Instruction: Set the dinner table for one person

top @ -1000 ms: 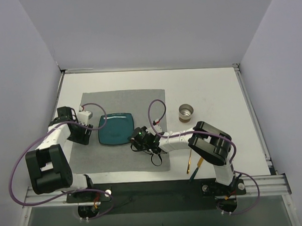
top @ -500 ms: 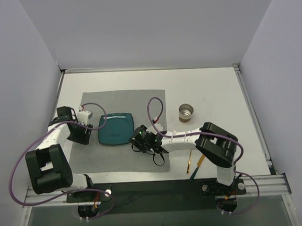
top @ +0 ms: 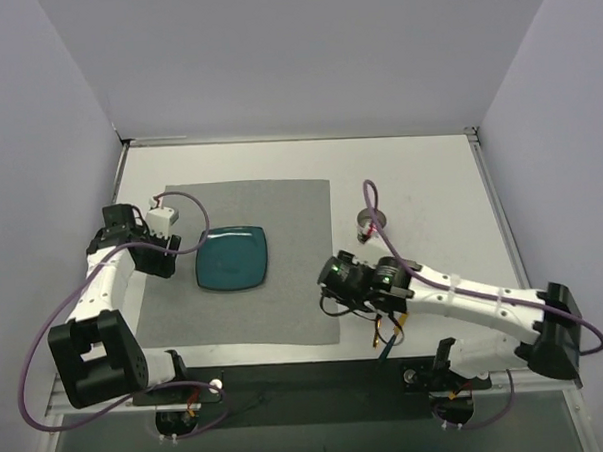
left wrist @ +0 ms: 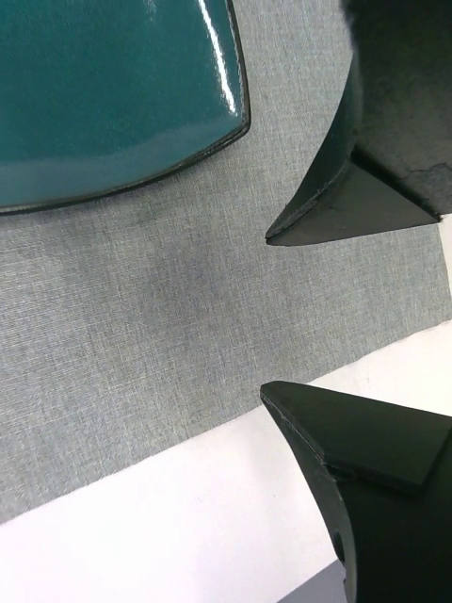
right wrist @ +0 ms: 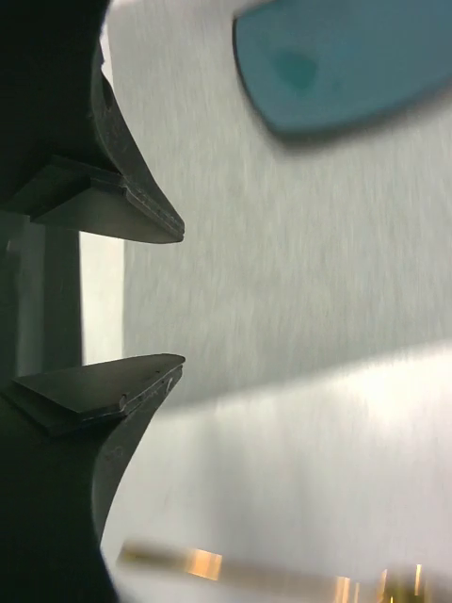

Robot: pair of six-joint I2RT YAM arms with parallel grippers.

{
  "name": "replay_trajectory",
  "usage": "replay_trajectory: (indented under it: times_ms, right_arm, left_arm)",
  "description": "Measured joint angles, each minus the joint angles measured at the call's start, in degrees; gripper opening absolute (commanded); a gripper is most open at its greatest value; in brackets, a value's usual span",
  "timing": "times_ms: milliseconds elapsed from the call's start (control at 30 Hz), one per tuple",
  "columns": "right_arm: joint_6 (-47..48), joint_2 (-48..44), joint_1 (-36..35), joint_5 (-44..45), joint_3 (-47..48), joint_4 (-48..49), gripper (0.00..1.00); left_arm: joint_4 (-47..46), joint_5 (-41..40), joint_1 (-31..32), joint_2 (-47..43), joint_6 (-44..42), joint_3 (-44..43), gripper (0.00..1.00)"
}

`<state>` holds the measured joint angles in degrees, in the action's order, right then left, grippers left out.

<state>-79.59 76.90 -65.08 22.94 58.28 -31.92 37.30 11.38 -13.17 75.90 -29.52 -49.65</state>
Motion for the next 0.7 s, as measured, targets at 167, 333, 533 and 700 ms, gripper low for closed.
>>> replay_trajectory:
  times_ms: [167, 333, 533, 700]
  right_arm:
    - [-7.91, -15.61, 0.04, 0.02, -12.68, -17.79, 0.47]
    - [-16.0, -24.22, 0.11, -2.03, -25.4, -25.35, 0.45]
    - [-16.63, -27.78, 0.74, -2.67, -29.11, -22.53, 0.44]
    - [-14.84, -23.98, 1.03, -4.52, -30.34, -18.62, 0.42]
  left_arm:
    - [1.68, 0.81, 0.39, -2.91, 0.68, -1.22, 0.7]
    - [3.04, 1.84, 1.44, -4.7, 0.85, -2.14, 0.7]
    - [3.91, 2.14, 2.1, -5.07, 0.81, -2.23, 0.7]
    - [4.09, 2.14, 2.12, -5.14, 0.83, -2.23, 0.7]
